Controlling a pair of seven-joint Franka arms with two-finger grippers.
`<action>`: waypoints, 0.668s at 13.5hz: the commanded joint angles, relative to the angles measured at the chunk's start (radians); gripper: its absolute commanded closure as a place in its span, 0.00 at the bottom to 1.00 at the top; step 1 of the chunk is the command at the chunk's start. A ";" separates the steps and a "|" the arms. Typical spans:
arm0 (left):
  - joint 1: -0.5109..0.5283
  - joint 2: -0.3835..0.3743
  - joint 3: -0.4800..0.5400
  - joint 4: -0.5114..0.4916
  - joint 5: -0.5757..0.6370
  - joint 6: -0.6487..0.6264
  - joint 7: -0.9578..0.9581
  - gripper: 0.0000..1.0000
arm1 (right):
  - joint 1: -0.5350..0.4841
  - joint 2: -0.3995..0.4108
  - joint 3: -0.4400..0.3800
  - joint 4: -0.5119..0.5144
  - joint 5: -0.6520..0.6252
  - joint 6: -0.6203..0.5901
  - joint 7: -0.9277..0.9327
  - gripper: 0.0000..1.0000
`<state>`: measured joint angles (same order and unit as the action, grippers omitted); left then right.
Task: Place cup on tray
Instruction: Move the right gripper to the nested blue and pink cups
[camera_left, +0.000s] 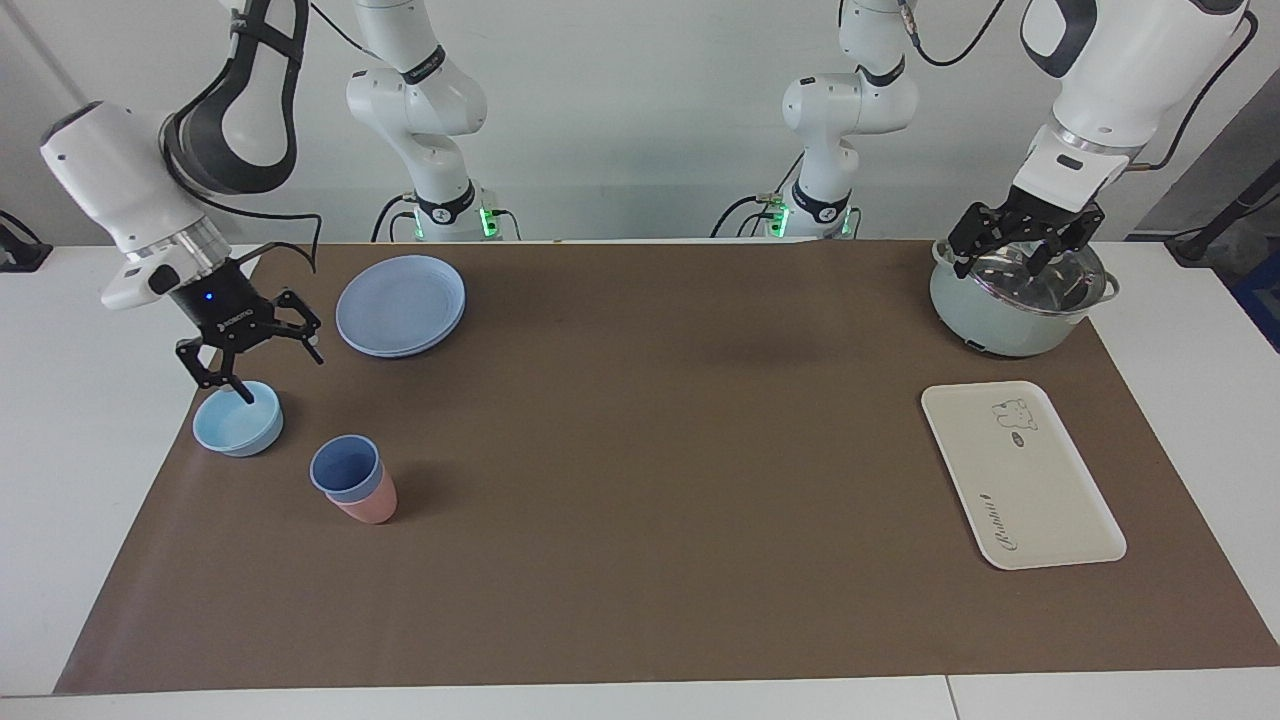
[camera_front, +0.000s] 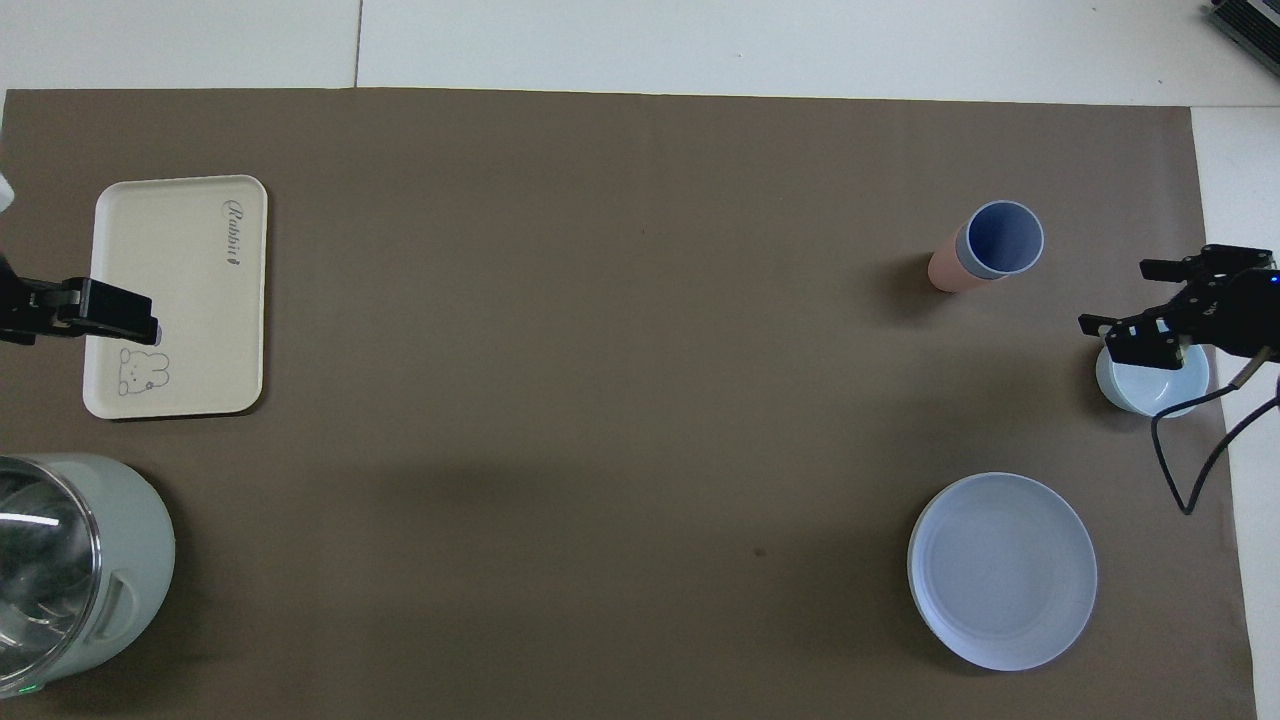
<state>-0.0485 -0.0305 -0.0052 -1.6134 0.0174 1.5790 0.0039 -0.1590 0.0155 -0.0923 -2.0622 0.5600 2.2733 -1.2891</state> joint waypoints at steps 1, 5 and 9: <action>-0.010 -0.025 0.007 -0.029 0.016 0.009 0.002 0.00 | -0.029 0.078 0.009 -0.004 0.114 0.063 -0.299 0.00; -0.008 -0.032 0.007 -0.051 0.016 0.027 0.001 0.00 | -0.042 0.164 0.009 -0.009 0.463 0.043 -0.519 0.00; -0.008 -0.045 0.004 -0.094 0.016 0.104 -0.001 0.00 | -0.057 0.265 0.009 -0.006 0.716 -0.052 -0.686 0.00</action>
<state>-0.0485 -0.0309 -0.0049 -1.6401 0.0174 1.6239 0.0039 -0.1908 0.2300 -0.0922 -2.0730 1.1656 2.2596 -1.8589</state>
